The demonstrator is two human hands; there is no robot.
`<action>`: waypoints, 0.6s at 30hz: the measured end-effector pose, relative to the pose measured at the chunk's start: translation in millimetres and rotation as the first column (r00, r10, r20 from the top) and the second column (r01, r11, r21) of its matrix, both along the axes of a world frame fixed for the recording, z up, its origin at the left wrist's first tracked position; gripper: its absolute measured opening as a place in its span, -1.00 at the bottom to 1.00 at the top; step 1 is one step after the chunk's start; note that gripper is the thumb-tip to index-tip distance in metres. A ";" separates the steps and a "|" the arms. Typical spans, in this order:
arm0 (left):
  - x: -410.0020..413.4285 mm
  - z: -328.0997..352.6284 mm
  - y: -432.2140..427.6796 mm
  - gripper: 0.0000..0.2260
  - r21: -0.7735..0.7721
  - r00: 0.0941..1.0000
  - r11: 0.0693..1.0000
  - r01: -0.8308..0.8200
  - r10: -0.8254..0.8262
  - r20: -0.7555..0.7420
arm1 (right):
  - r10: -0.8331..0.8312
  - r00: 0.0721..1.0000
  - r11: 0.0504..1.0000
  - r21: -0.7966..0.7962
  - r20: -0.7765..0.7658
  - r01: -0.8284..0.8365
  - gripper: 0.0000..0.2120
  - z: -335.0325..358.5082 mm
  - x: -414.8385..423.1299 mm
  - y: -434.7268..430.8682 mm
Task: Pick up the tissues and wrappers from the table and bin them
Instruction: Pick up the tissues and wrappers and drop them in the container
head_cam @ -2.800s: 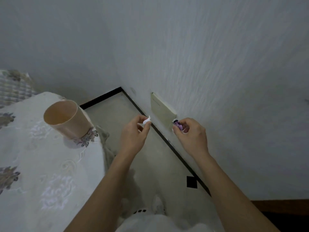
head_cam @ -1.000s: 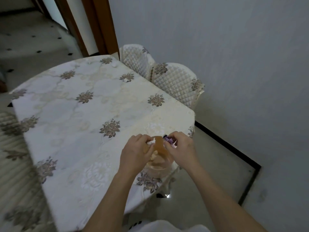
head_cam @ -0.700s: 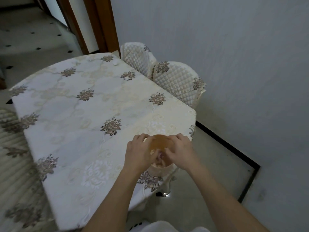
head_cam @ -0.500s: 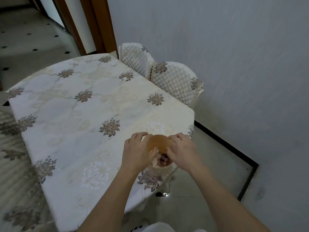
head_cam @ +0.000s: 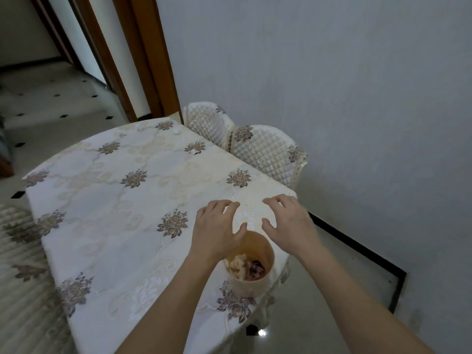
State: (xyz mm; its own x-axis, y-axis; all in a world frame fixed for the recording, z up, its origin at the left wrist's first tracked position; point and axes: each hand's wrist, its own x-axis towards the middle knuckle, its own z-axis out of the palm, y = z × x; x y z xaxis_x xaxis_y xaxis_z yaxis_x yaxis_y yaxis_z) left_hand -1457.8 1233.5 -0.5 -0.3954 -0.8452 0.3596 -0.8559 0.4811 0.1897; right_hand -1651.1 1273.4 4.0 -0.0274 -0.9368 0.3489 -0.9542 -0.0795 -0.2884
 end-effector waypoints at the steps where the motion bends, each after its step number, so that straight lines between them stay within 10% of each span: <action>1: -1.7 2.8 -1.9 -0.56 -0.013 1.000 1.000 0.006 -0.006 -0.001 | -0.009 1.000 1.000 -0.008 -0.003 0.009 -0.61 4.1 -1.3 -0.7; 18: -99.9 -5.4 3.8 -0.57 -0.041 0.919 0.920 0.390 -0.392 -0.039 | -0.436 0.900 0.900 0.033 0.025 0.435 -0.64 -3.8 -83.5 97.0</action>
